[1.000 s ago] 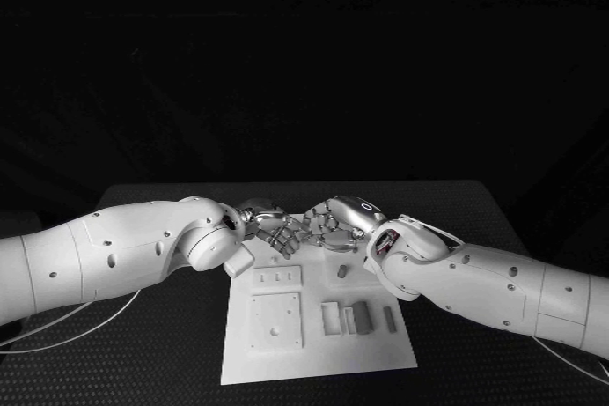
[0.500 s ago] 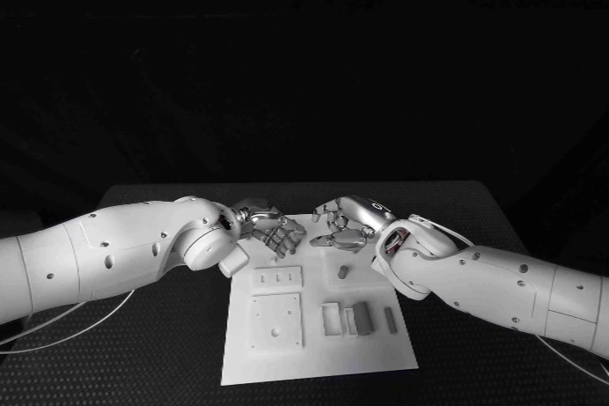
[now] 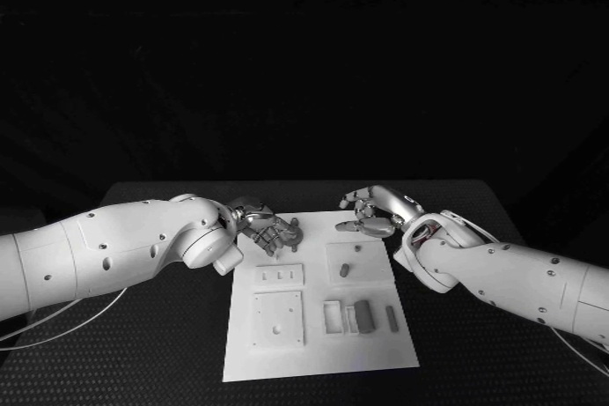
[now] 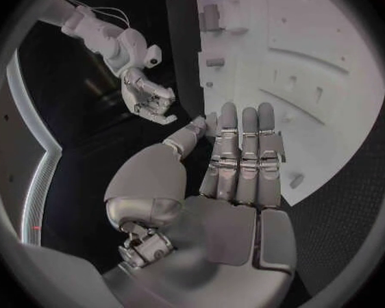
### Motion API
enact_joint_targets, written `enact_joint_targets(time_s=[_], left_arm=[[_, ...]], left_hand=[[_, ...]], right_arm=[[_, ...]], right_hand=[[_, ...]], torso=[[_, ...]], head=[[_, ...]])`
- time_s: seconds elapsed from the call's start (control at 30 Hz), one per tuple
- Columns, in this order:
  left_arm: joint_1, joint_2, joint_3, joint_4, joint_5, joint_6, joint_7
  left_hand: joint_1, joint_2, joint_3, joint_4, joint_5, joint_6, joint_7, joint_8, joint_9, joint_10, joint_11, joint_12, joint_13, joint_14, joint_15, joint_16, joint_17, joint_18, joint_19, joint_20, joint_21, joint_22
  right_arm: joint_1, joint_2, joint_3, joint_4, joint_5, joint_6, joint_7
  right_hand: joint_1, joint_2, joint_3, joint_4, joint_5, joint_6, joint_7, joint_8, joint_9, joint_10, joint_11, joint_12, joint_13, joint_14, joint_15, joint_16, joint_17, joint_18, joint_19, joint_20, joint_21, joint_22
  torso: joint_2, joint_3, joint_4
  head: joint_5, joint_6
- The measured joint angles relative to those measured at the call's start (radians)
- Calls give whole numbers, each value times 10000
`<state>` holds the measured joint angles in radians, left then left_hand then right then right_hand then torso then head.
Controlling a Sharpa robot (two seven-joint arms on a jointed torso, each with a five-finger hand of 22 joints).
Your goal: Assemble the parts on the task board
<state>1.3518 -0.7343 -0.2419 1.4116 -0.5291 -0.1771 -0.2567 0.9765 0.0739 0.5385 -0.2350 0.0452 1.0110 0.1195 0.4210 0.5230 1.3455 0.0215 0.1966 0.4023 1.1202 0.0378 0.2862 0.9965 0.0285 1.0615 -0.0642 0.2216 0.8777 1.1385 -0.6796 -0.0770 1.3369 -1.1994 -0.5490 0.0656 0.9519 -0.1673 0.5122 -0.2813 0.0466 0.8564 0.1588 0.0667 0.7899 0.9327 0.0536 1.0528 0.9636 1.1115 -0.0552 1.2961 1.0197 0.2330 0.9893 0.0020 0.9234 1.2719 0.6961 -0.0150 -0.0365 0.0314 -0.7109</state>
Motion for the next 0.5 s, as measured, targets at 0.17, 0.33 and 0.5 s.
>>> enact_joint_targets(time_s=[0.17, 0.33, 0.5], left_arm=[[-1, -19, -3, 160, -646, -192, -519], [-11, 49, -5, 229, -1300, -467, -1033], [-132, 168, -3, 224, -1727, -734, -1487]], left_hand=[[0, -1, -1, 0, -1, 2, -3, -3, 53, 183, -77, 159, 162, 243, -99, 133, 161, 181, 242, -55, 211, 178], [-9, -9, -57, -52, -16, 171, -101, -69, 108, 623, -334, 673, 610, 674, -353, 807, 581, 183, 679, -285, 730, 701], [-50, -50, -68, -42, 40, 272, -122, -195, 174, 770, -453, 1193, 1130, 842, -522, 1454, 909, 181, 824, -431, 1180, 1307]], right_arm=[[311, 21, 56, -529, 1102, -80, 546], [690, 154, 178, -1373, 2498, 82, 1142], [1003, 335, 193, -2179, 3567, 380, 1542]], right_hand=[[54, 54, 56, -2, 0, -33, 28, 0, -19, -111, -8, -50, -37, -101, 3, -70, -48, -3, -86, 24, -79, -20], [3, 104, 267, -15, 0, -236, 171, 1, -91, -1066, 225, -1102, -633, -1222, 284, -1224, -603, -103, -1234, 289, -989, -378], [-254, 95, 498, -30, 0, -504, 439, 1, -121, -1879, 667, -3065, -2054, -2409, 760, -3399, -1863, -556, -2615, 733, -2470, -1157]], torso=[[0, -1, 1], [0, 5, 1], [0, 3, 7]], head=[[32, -47], [37, -90], [31, -133]])
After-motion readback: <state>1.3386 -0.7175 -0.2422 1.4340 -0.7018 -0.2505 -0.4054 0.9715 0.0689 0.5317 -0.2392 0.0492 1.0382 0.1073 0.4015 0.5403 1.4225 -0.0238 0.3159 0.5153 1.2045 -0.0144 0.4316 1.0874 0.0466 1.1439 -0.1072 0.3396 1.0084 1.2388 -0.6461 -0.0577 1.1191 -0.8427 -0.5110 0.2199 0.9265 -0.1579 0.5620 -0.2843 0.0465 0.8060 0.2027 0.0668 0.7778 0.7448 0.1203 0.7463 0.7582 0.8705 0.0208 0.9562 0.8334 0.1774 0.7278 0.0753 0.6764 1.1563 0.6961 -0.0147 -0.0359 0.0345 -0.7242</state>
